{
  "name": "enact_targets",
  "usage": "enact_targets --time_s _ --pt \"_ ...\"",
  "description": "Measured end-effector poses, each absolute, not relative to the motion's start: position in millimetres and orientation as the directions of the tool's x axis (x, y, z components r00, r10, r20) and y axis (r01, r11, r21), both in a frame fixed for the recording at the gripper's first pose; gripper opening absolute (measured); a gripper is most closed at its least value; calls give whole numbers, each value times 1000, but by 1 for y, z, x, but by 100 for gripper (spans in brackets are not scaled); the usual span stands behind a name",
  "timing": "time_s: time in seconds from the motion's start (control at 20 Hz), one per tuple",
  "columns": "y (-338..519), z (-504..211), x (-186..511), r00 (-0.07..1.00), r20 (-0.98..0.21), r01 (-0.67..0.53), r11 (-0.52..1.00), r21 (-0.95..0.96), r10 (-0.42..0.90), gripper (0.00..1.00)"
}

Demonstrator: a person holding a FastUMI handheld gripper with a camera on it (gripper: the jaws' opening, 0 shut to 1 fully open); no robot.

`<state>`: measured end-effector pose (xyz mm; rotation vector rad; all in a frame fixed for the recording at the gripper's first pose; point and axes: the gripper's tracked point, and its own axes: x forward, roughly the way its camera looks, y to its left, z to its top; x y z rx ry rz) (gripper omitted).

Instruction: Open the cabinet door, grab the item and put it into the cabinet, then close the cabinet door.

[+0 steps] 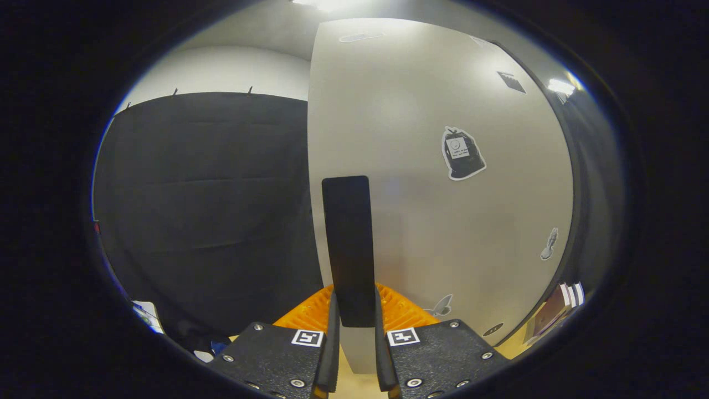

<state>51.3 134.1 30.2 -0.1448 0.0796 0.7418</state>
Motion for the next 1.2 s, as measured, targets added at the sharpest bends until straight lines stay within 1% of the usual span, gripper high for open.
enact_targets --time_s 0.45,0.75,1.0,1.2 --pt "118 30 43 606 -146 -795 599 -89 782 28" --pt "98 34 34 564 -144 -826 557 -89 813 28" --pt "74 37 25 561 -148 -828 553 -94 815 29" --pt "60 39 27 603 -144 -798 594 -101 785 29"
